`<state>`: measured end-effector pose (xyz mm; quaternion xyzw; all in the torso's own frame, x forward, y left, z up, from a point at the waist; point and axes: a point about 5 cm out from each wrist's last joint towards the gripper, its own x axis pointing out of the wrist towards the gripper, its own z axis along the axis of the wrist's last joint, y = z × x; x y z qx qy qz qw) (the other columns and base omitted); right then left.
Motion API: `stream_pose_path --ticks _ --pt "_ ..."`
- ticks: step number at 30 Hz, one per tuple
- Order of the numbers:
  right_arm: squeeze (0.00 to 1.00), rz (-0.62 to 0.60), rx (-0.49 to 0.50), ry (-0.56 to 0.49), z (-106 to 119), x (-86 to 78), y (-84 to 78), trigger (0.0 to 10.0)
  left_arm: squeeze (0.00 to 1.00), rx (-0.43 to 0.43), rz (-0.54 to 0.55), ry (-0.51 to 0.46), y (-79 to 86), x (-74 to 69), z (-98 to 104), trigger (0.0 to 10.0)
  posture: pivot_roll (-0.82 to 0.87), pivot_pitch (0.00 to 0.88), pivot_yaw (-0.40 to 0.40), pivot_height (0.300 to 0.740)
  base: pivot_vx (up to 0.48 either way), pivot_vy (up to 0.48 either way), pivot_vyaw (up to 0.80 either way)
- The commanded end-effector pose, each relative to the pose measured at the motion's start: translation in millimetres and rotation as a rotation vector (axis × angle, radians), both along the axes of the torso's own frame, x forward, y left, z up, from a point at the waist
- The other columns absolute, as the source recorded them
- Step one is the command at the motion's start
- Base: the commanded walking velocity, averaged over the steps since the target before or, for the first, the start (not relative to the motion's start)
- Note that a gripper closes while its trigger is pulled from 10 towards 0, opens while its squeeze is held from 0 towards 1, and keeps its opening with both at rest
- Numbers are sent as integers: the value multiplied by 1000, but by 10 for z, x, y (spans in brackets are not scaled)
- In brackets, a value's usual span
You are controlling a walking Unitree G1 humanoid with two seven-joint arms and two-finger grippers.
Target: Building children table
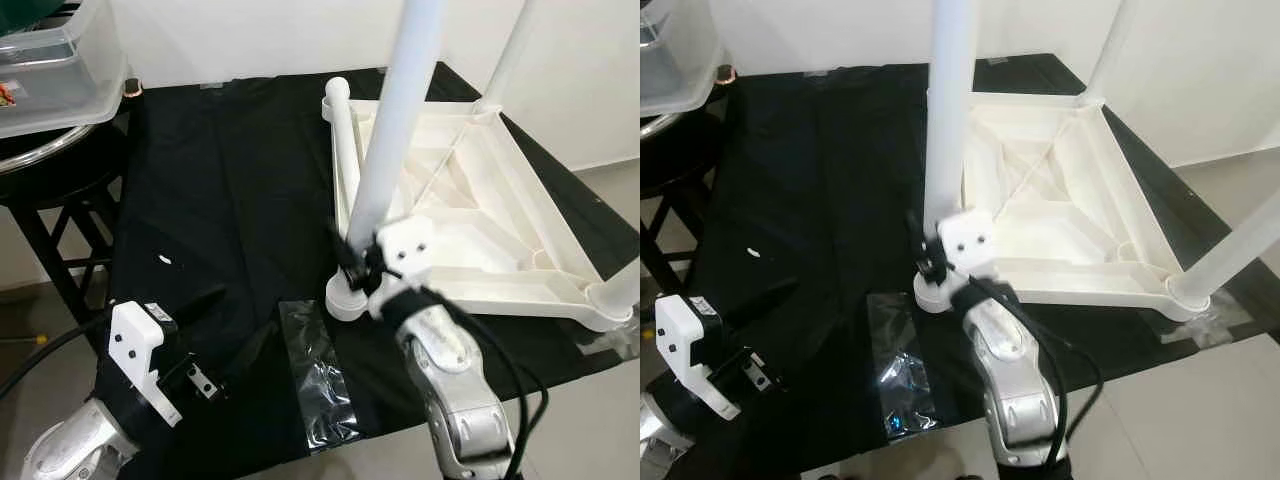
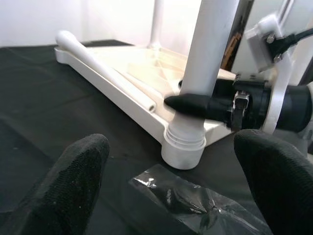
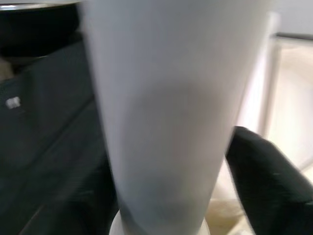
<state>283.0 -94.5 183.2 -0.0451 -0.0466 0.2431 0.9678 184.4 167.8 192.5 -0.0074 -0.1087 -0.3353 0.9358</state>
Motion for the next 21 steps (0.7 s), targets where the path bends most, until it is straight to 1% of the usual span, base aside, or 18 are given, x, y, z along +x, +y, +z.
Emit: stream_pose_path --ticks 1,2,3,4,5,7,8,10,11,12,13,14,15,16,19,21 --pt "1000 95 48 -47 163 12 31 10000 0 1 9 13 24 -3 -30 10000 41 208 -51 740 0 0 0" --pt "1000 95 48 -47 163 12 31 10000 0 1 9 13 24 -3 -30 10000 41 208 -51 740 0 0 0" --pt "1000 161 72 -54 227 37 69 10000 0 2 9 14 21 -2 -34 10000 41 208 -51 740 0 0 0" --pt "1000 221 63 -74 289 74 102 10000 0 2 7 15 15 -3 -35 10000 49 210 -45 740 0 0 0" --pt "1000 221 63 -74 289 74 102 10000 0 2 7 15 15 -3 -35 10000 49 210 -45 740 0 0 0" --pt "1000 341 27 -100 370 144 158 10000 0 3 6 14 7 -8 -31 10000 57 214 -46 740 0 0 0" --pt "831 384 8 -110 391 183 177 10000 0 3 7 14 8 -12 -29 10000 57 215 -46 740 0 0 0" --pt "831 384 8 -110 391 183 177 10000 0 3 7 14 8 -12 -29 10000 57 215 -46 740 0 0 0" --pt "0 436 -25 -126 412 228 195 10000 0 4 8 15 10 -16 -29 10000 60 216 -46 740 0 0 0" --pt "0 466 -51 -136 440 297 183 10000 0 7 9 16 12 -24 -29 10000 78 219 -44 740 0 0 0" --pt "0 466 -51 -136 440 297 183 10000 0 7 9 16 12 -24 -29 10000 78 219 -44 740 0 0 0" --pt "0 495 -75 -145 521 424 114 10000 0 10 11 18 16 -39 -24 10000 91 224 -44 740 0 0 0" --pt "0 498 -76 -145 572 488 65 10000 0 12 13 19 22 -45 -22 10000 94 226 -45 740 0 0 0" --pt "0 498 -76 -145 572 488 65 10000 0 12 13 19 22 -45 -22 10000 94 226 -45 740 0 0 0" --pt "0 530 -79 -149 699 610 -50 10000 0 15 17 23 34 -62 -21 10000 101 233 -47 740 0 0 0" --pt "0 543 -78 -150 737 635 -80 10000 0 16 17 24 34 -69 -20 10000 107 237 -48 740 0 0 0"
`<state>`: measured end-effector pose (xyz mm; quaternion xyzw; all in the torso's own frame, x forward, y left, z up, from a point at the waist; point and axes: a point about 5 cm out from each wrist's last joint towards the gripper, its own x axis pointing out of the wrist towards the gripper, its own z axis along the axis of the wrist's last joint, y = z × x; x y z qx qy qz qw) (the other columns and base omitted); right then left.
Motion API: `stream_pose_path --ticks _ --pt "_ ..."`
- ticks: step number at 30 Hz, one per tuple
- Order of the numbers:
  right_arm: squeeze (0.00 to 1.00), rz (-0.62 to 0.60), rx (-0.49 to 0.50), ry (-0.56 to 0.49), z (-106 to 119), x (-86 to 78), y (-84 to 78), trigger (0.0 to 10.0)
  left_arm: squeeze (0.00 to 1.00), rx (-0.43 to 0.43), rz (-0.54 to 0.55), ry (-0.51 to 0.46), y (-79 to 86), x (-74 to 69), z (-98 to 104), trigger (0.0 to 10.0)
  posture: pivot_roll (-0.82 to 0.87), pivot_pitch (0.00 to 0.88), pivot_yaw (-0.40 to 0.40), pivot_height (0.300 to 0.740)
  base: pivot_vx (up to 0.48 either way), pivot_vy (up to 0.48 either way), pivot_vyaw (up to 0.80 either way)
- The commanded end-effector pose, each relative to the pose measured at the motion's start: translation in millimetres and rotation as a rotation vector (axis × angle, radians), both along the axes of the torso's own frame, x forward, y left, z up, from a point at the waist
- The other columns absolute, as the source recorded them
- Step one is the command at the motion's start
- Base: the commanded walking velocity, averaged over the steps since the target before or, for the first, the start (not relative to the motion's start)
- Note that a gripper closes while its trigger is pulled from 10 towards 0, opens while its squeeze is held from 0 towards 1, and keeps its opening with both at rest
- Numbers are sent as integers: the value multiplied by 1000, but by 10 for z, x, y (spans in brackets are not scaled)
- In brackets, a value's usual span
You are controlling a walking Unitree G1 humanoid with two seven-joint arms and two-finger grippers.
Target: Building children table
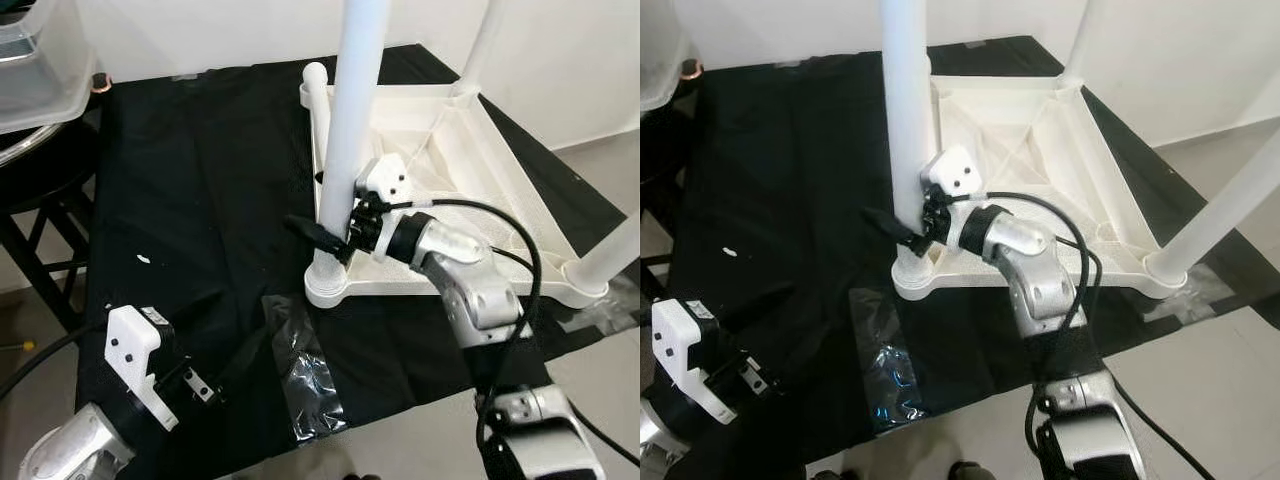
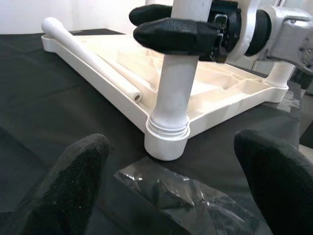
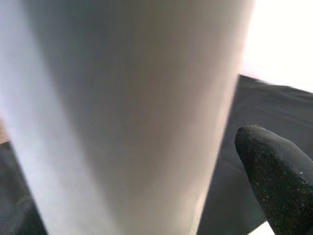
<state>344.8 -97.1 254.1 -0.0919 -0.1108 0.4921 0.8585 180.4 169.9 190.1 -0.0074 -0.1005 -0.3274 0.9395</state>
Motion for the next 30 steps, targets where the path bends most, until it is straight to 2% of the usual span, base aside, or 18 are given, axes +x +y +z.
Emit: stream_pose_path --ticks 1,4,5,6,7,10,11,13,17,20,22,23,25,26,27,28,29,30 --pt "0 22 21 -7 60 32 -76 10000 0 13 1 10 14 -37 5 10000 108 240 -48 740 0 0 0" --pt "0 77 8 -6 91 54 -104 10000 0 14 2 13 16 -51 4 10000 112 242 -50 740 0 0 0" --pt "0 118 0 5 98 64 -116 8039 0 15 3 15 18 -56 1 10000 112 242 -50 740 0 0 0" --pt "0 118 0 5 98 64 -116 8039 0 15 3 15 18 -56 1 10000 112 242 -50 740 0 0 0" --pt "0 163 -3 18 101 77 -127 1922 0 16 4 16 19 -58 -1 10000 112 242 -50 740 0 0 0" --pt "0 193 -4 25 103 84 -135 1922 0 16 5 17 19 -59 -2 10000 112 242 -50 740 0 0 0" --pt "0 231 -20 36 90 80 -145 0 0 17 5 18 18 -61 -4 10000 115 243 -50 740 0 0 0" --pt "0 277 -42 52 66 74 -161 0 0 18 5 19 17 -61 -7 10000 115 240 -49 740 0 0 0" --pt "0 286 -58 56 43 77 -176 0 0 18 6 19 17 -56 -10 10000 114 237 -50 740 0 0 0" --pt "0 277 -67 56 15 63 -196 0 0 18 6 18 19 -53 -11 10000 112 234 -50 740 0 0 0" --pt "0 220 -99 52 -137 -44 -262 0 0 18 6 16 20 -50 -12 10000 106 229 -53 740 0 0 0" --pt "0 220 -99 52 -137 -44 -262 0 0 18 6 16 20 -50 -12 10000 106 229 -53 740 0 0 0" --pt "0 78 -60 80 -287 -121 -256 0 0 20 7 17 33 -54 -16 10000 100 227 -56 740 0 0 0" --pt "0 78 -60 80 -287 -121 -256 0 0 20 7 17 33 -54 -16 10000 100 227 -56 740 0 0 0" --pt "0 -498 7 92 -562 -152 -322 0 0 23 7 18 50 -56 -16 10000 88 231 -50 740 0 0 0" --pt "0 -813 11 76 -671 -211 -443 0 0 24 7 18 55 -55 -14 10000 88 231 -50 740 0 0 0" --pt "0 -813 11 76 -671 -211 -443 0 0 24 7 18 55 -55 -14 10000 88 231 -50 740 0 0 0" --pt "0 -884 -56 133 -993 -589 -380 0 0 24 8 18 76 -36 -3 10000 91 244 -31 740 0 0 0"
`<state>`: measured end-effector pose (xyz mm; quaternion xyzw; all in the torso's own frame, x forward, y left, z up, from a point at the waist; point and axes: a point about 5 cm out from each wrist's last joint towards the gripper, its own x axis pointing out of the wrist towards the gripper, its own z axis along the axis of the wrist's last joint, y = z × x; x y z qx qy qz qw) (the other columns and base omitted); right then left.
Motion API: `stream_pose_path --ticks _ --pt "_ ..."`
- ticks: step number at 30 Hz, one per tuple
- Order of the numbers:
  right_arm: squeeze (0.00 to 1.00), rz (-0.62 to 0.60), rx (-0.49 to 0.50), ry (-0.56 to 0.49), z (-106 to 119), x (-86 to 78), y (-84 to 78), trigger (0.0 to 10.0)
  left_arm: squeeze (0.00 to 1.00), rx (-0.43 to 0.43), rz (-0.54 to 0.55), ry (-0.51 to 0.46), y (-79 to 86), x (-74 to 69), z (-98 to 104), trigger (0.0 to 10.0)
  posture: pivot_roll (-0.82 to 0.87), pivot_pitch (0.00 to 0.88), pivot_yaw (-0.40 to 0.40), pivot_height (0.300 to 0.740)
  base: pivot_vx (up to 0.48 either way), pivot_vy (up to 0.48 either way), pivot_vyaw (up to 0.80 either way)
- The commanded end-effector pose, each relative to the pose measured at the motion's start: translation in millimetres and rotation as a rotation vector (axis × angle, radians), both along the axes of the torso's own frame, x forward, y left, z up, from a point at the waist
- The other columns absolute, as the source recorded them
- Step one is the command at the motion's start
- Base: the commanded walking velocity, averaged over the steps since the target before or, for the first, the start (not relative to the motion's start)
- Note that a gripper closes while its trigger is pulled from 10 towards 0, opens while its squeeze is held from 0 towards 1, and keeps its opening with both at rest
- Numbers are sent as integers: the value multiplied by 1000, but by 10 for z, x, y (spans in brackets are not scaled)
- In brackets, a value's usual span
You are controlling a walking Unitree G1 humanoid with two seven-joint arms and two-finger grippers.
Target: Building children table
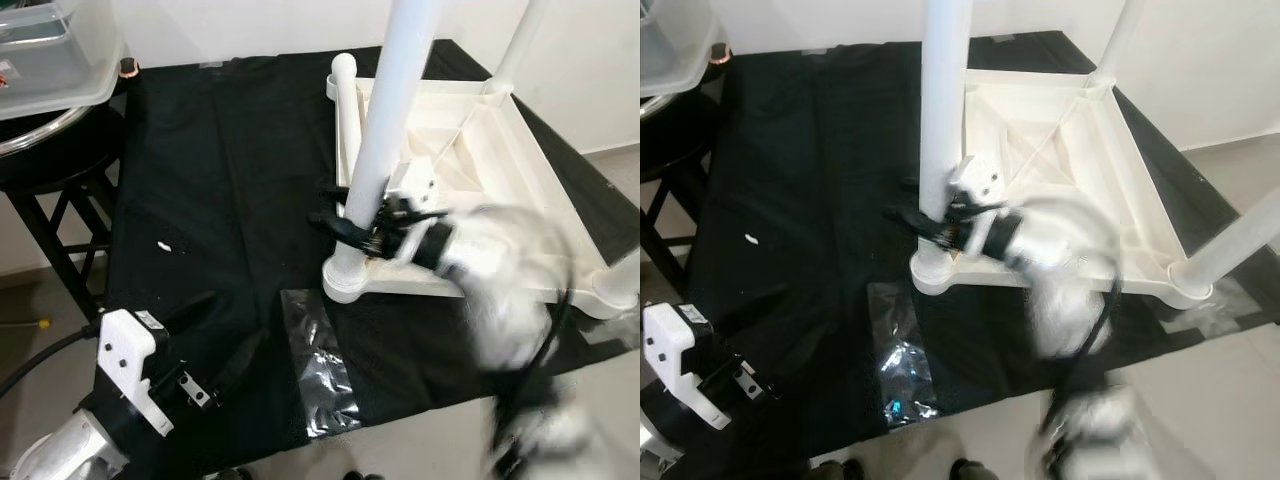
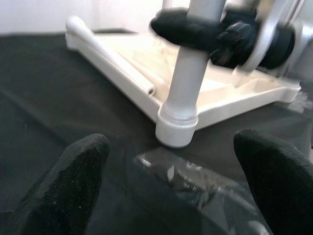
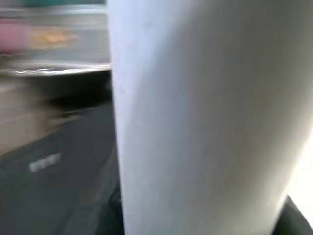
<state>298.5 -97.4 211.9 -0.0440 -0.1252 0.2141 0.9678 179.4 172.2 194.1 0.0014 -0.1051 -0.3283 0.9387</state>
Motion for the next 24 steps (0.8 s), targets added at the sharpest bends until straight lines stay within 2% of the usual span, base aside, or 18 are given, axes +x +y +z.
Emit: stream_pose_path --ticks 1,2,3,7,11,12,14,15,20,23,24 --pt "0 -244 -168 269 -670 -262 -299 0 0 12 4 35 52 -22 -49 10000 76 238 -24 740 0 0 0" --pt "0 -244 -168 269 -670 -262 -299 0 0 12 4 35 52 -22 -49 10000 76 238 -24 740 0 0 0" --pt "0 -219 -154 282 -670 -320 -220 0 0 9 -4 38 42 -10 -60 10000 63 224 -16 740 0 0 0" --pt "0 -194 -139 257 -573 -231 -161 0 0 2 -23 38 2 19 -72 10000 54 217 -14 740 0 0 0" --pt "0 -168 -129 263 -570 -202 -121 0 0 4 -30 36 -14 26 -72 10000 69 209 -21 740 0 0 0" --pt "0 -189 -111 269 -546 -217 -70 10000 0 4 -33 34 -15 28 -67 10000 69 208 -21 740 0 0 0" --pt "0 -205 -96 265 -515 -226 -30 10000 0 11 -28 31 4 34 -59 10000 79 202 -21 740 0 0 0" --pt "1000 -174 -48 248 -437 -220 33 10000 0 20 -18 25 42 50 -43 10000 80 201 -19 740 0 0 0" --pt "1000 -84 -9 211 -322 -186 72 10000 0 21 -18 23 46 54 -39 10000 80 201 -19 740 0 0 0" --pt "1000 151 4 145 -88 -68 73 10000 0 20 -25 26 23 45 -48 10000 82 204 -19 740 0 0 0" --pt "1000 151 4 145 -88 -68 73 10000 0 20 -25 26 23 45 -48 10000 82 204 -19 740 0 0 0"
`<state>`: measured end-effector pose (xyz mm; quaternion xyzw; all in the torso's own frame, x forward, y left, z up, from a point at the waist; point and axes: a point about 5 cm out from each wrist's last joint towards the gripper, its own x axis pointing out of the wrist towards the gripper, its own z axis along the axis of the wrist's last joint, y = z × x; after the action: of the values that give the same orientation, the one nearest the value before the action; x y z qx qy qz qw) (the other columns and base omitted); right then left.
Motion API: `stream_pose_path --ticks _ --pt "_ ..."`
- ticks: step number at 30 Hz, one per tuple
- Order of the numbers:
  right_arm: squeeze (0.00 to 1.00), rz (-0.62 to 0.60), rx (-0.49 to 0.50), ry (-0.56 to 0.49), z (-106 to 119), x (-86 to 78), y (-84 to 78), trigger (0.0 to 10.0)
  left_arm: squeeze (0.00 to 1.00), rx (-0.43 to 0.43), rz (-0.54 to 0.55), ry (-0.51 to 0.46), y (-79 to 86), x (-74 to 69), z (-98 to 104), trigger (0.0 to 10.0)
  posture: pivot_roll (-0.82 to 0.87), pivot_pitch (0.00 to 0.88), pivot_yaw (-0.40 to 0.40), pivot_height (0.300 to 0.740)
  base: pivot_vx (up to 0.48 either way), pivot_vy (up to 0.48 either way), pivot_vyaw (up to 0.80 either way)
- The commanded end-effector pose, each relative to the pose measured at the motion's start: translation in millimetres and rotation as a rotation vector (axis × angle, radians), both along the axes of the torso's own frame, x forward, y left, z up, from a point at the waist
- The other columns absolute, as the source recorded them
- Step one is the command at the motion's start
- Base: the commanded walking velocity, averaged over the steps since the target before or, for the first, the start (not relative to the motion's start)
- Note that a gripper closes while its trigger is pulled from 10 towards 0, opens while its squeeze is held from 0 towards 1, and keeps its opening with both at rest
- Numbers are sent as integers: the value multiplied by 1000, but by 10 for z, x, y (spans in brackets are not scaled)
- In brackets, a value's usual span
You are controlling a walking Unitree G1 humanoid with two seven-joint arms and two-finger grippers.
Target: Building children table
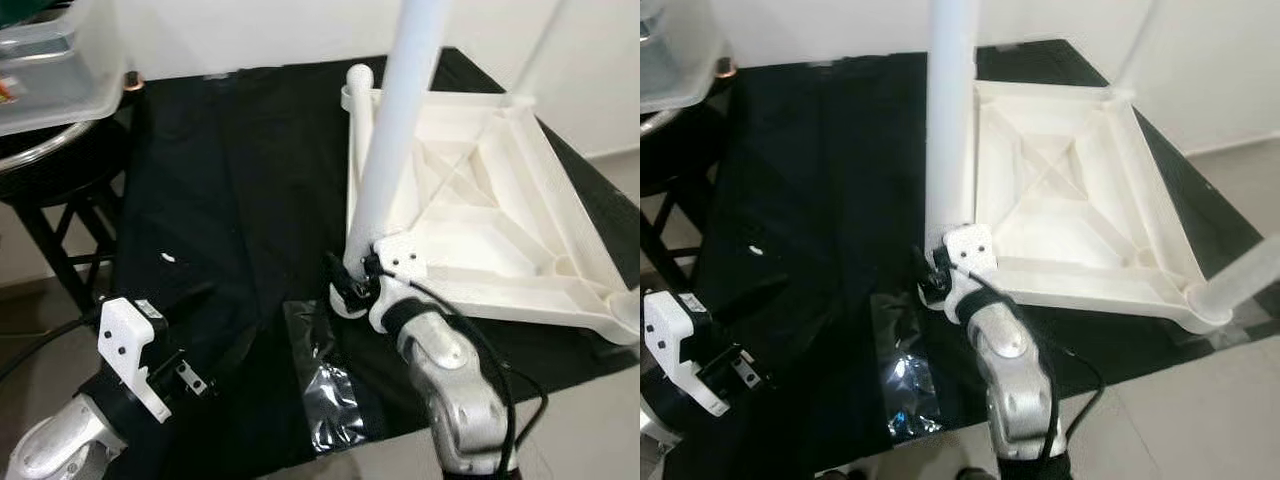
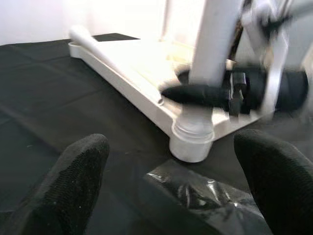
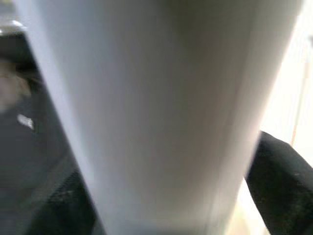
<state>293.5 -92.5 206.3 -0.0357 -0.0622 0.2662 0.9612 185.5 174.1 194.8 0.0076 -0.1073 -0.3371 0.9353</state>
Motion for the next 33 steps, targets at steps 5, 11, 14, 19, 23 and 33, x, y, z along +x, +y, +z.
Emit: stream_pose_path --ticks 5,11,14,19,23,33 --pt "0 265 -32 -49 220 168 -156 10000 0 6 -7 34 -10 -30 -47 10000 94 212 -29 740 0 0 0" --pt "0 518 -142 -120 573 374 -331 10000 0 8 2 42 -11 -91 -41 10000 118 237 -38 740 0 0 0" --pt "0 546 -130 -125 660 464 -362 10000 0 11 8 46 -2 -114 -41 10000 126 244 -41 740 0 0 0" --pt "0 635 -141 -102 710 530 -424 4863 0 23 25 53 32 -147 -41 10000 148 261 -48 740 0 0 0" --pt "0 777 -166 -54 690 529 -475 0 0 27 38 57 58 -172 -35 10000 153 266 -51 740 0 0 0" --pt "0 796 -165 -46 634 566 -541 0 0 26 37 53 45 -152 -35 10000 137 249 -51 740 0 0 0"
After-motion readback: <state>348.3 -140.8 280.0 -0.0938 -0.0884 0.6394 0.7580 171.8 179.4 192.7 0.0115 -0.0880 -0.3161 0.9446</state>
